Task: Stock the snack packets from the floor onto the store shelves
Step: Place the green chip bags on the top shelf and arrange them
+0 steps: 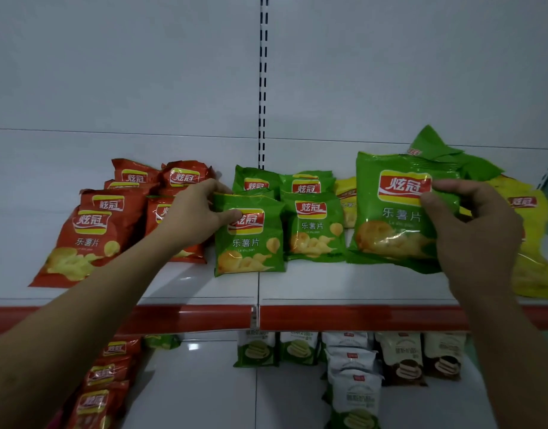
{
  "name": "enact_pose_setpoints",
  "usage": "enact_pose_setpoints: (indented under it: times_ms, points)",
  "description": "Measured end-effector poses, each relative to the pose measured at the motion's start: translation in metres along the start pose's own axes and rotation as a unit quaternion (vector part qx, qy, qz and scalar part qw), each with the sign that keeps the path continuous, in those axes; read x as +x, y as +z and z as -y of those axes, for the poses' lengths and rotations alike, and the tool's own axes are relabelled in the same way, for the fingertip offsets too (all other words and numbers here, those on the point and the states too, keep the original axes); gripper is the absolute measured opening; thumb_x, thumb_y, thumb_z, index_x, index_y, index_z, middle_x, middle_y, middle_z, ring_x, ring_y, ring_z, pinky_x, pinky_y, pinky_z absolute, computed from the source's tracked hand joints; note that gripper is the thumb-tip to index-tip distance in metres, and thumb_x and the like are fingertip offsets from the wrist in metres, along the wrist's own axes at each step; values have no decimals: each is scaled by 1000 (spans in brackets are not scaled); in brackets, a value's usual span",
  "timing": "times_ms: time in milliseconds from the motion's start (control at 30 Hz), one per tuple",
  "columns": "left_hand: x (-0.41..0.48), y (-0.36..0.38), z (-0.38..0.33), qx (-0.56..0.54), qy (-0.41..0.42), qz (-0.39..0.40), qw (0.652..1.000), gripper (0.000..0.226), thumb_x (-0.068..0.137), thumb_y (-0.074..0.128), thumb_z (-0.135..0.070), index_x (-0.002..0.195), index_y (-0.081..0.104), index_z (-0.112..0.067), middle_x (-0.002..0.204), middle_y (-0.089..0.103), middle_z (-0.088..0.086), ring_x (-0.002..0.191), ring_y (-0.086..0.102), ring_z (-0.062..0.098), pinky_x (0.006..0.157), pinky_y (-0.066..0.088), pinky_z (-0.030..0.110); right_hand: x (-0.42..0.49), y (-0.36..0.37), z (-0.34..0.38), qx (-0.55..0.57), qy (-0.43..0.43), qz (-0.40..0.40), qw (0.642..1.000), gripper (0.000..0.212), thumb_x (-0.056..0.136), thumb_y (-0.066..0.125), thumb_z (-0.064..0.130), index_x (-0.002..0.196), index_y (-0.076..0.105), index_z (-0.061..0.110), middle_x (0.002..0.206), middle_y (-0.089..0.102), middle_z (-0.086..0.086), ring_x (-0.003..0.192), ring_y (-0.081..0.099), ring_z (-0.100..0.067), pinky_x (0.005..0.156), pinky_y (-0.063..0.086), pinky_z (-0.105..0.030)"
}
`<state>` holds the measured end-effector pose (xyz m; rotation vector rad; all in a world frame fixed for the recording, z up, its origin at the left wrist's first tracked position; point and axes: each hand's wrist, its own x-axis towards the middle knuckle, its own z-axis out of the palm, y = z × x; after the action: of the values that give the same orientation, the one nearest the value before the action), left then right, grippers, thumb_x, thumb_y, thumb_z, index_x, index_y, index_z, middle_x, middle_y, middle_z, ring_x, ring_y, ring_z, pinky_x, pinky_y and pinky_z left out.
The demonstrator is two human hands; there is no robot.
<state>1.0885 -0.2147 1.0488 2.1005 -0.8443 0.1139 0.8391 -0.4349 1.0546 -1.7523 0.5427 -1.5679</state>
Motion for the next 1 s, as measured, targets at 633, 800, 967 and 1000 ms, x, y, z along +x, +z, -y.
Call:
enact_pose_setpoints:
  times_ms: [633, 800, 967, 1000]
  points:
    - [5, 3, 0, 161, 81, -43, 983, 49, 79, 81, -40, 120, 67, -20, 130, 57, 7, 115, 54, 26, 99, 46, 48, -17, -2, -11, 52, 29, 35, 998, 20, 84, 72, 18, 81, 63, 36, 86, 68, 14, 79, 69, -14, 58, 59, -49]
    - [-2, 6, -23, 122, 119, -49, 984, 45, 82, 76, -43, 121, 65, -22, 125, 56, 1, 118, 53, 23, 100, 46, 46, -20, 2, -12, 60, 26, 55, 996, 18, 84, 72, 17, 84, 63, 33, 87, 68, 13, 77, 69, -11, 56, 59, -45]
    - [-22, 18, -90, 24, 201, 68, 977, 56, 84, 70, -47, 134, 56, -27, 126, 57, -11, 114, 53, 5, 91, 44, 25, -21, 11, -8, 61, -17, 83, 994, 30, 83, 73, 11, 90, 61, 37, 88, 67, 16, 79, 68, -2, 62, 60, -33]
    - [-25, 23, -102, 42, 223, 93, 969, 62, 84, 69, -49, 139, 52, -27, 132, 56, -10, 119, 51, 5, 95, 44, 25, -22, 12, -7, 64, -24, 88, 994, 33, 82, 73, 10, 94, 60, 39, 91, 67, 15, 81, 68, -1, 62, 60, -31]
